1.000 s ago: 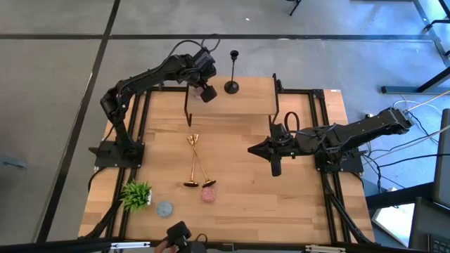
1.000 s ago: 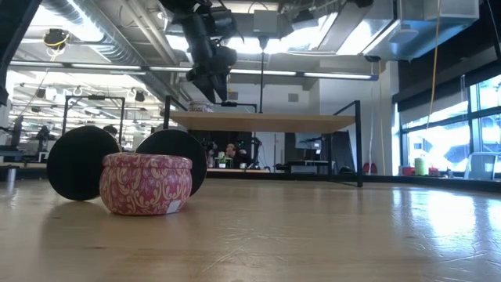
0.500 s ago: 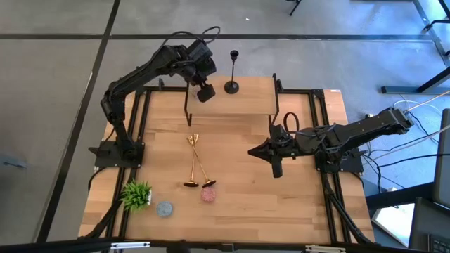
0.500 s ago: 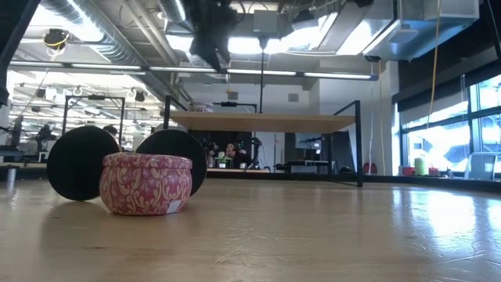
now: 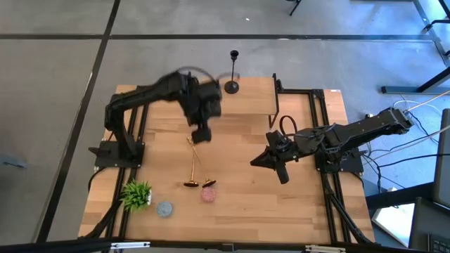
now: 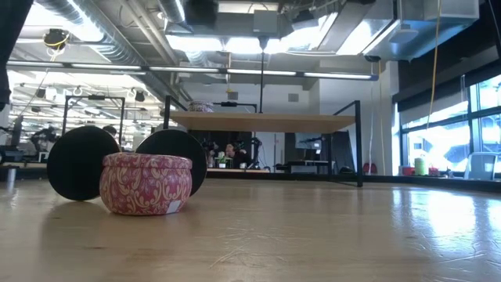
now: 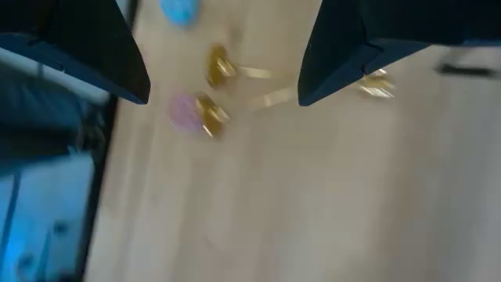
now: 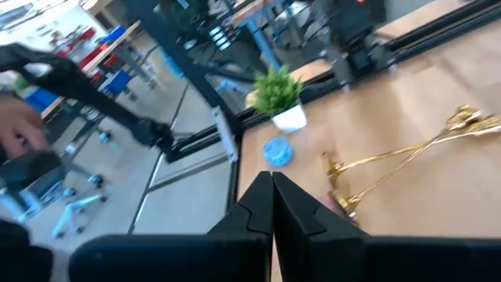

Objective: Pick & Place candle stick holders
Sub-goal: Put the right gold candle holder on the shelf

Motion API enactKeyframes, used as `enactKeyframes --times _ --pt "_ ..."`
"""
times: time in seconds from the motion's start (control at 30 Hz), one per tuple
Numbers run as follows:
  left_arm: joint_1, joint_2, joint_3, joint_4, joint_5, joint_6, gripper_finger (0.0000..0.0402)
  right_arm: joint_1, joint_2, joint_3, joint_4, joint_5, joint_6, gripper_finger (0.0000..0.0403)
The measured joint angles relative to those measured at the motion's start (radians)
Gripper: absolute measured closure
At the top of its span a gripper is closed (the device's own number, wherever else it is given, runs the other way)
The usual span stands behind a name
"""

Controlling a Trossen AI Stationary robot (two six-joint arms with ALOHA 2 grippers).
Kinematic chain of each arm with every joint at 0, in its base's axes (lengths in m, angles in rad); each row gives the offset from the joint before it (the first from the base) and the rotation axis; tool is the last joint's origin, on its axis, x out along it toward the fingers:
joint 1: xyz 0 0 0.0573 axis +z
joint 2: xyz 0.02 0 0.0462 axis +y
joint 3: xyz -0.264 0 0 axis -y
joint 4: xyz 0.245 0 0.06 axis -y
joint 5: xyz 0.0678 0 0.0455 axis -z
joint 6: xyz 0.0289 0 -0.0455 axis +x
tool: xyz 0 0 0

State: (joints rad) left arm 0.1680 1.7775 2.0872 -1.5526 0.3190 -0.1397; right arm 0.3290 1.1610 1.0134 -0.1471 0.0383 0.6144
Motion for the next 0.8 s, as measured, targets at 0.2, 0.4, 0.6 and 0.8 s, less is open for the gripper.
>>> enactKeyframes --times 0.2,0.4,0.6,0.8 --pt "-0.211 0.000 0.000 -0.018 -0.100 -0.184 0.0080 0.015 0.000 0.000 -0.029 -0.042 0.000 0.0402" --pt "-0.425 0.000 0.000 -0.018 -0.339 -0.448 0.0080 0.040 0.000 0.000 -0.038 -0.043 -0.025 0.0402" --pt "-0.613 0.001 -0.001 -0.018 -0.582 -0.812 0.0080 0.040 0.000 0.000 -0.027 -0.040 -0.012 0.0402" --pt "-0.758 0.001 -0.001 -0.018 -0.874 -1.169 0.0080 0.040 0.000 0.000 0.014 0.075 0.059 0.0402"
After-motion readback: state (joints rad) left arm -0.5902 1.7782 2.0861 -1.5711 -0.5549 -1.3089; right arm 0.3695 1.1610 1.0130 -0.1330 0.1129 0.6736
